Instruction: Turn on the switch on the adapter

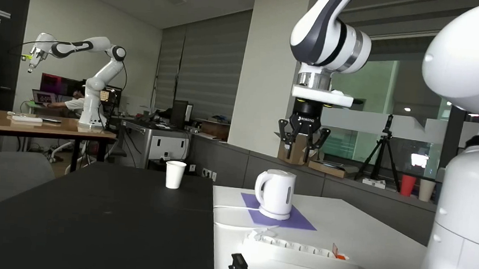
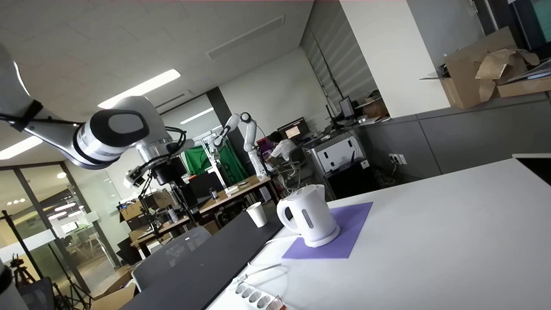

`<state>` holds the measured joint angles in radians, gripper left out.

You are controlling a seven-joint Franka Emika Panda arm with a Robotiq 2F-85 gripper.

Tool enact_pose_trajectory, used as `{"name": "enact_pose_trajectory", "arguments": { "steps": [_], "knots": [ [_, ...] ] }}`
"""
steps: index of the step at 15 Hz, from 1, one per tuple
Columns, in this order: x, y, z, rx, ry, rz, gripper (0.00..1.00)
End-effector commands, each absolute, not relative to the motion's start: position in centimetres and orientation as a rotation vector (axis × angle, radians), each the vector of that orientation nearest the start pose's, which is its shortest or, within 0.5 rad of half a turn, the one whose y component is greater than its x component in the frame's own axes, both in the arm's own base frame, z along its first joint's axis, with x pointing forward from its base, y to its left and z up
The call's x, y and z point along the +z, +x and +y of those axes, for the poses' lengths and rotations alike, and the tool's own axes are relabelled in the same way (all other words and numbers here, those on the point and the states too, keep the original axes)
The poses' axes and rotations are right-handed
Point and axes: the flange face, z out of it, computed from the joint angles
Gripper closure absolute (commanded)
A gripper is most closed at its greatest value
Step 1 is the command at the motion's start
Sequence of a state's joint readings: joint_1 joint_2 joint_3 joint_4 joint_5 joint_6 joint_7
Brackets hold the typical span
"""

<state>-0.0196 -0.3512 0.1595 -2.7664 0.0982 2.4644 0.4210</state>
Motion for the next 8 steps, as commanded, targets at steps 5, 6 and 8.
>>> {"name": "enact_pose_trajectory", "arguments": {
  "steps": [5, 6, 8],
  "knots": [
    [31.7, 38.7, -0.4, -0.232, -2.973, 0.68, 1.0],
    [31.7, 38.6, -0.9, -0.232, -2.978, 0.657, 1.0],
    [31.6, 38.5, -1.7, -0.183, -2.967, 0.664, 1.0]
  ]
}}
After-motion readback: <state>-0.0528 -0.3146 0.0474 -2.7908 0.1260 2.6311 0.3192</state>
